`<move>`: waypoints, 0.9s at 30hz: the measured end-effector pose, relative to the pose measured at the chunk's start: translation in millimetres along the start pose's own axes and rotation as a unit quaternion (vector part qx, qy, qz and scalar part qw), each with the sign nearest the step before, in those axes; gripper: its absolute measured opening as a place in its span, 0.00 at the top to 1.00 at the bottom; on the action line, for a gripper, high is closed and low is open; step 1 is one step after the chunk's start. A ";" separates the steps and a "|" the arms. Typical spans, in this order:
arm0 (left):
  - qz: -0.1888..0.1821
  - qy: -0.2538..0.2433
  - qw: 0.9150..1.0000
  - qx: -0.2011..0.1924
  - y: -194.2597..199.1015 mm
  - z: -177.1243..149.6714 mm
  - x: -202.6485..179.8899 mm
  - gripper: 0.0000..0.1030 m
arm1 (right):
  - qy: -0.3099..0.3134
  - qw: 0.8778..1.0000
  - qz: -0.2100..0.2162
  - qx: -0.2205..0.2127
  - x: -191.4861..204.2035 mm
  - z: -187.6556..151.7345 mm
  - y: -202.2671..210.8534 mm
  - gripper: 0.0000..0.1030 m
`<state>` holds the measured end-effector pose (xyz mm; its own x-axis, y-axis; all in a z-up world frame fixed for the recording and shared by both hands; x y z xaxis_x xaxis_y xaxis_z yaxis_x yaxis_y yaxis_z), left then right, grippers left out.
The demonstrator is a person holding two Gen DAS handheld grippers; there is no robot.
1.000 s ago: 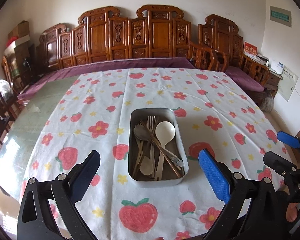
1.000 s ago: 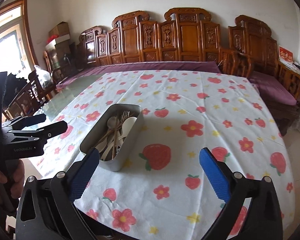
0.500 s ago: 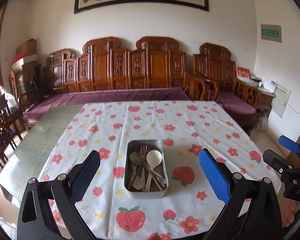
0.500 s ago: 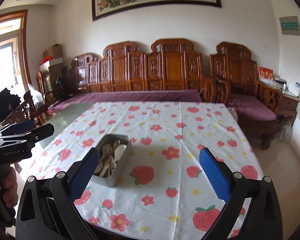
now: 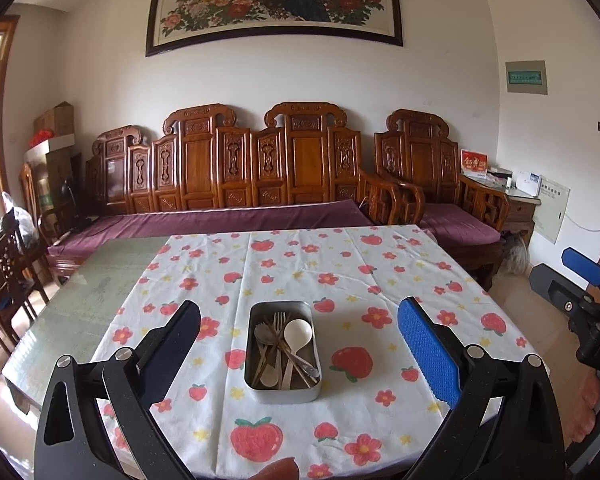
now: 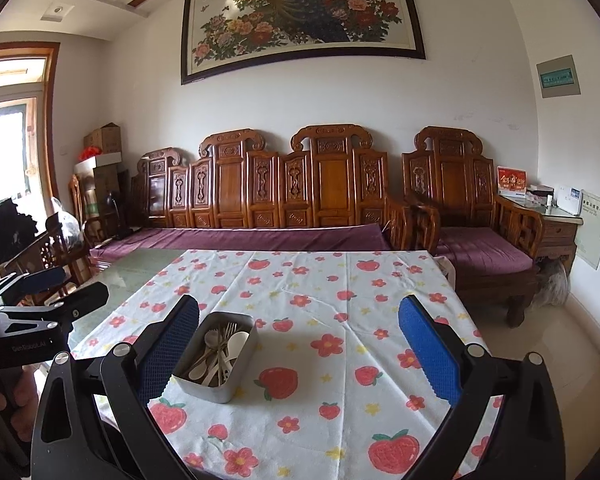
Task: Organize utensils
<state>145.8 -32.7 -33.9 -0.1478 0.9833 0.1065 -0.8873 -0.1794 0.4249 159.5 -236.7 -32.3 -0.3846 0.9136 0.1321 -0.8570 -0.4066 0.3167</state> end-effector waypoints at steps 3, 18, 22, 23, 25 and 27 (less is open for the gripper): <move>0.004 -0.001 1.000 0.000 -1.3 -3.1 2.5 0.07 | 0.000 1.000 -0.001 0.001 0.0 -0.1 -0.1 0.02; -0.003 0.008 1.000 0.002 -3.7 -6.0 6.1 0.07 | 0.001 1.000 -0.004 0.007 0.9 -7.5 -7.6 0.02; -0.003 0.010 1.000 0.002 -2.4 -5.3 6.7 0.07 | 0.001 1.000 -0.004 0.008 0.8 -10.2 -8.7 0.02; -0.004 0.011 1.000 0.002 -2.2 -5.3 6.9 0.07 | 0.001 1.000 -0.003 0.008 0.6 -9.8 -8.5 0.02; -0.005 0.012 1.000 0.001 -0.3 -5.4 6.7 0.07 | 0.000 1.000 -0.003 0.009 0.5 -10.7 -8.4 0.02; -0.006 0.012 1.000 0.000 1.0 -5.1 5.9 0.07 | 0.000 1.000 -0.003 0.009 0.8 -10.6 -8.5 0.02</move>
<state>141.8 -26.9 -37.4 -0.1478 0.9857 0.0809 -0.8890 -0.1682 0.4259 162.8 -232.6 -44.9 -0.3794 0.9159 0.1311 -0.8530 -0.4011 0.3340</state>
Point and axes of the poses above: each gripper's, at about its wrist camera, not at the fingertips, and y roughly against the way its jaws point, x to its left, z to its top, the point moved 10 cm from there along -y, roughly the way its jaws point, and after that the axes turned 13 degrees about z, right-handed, at the moved point
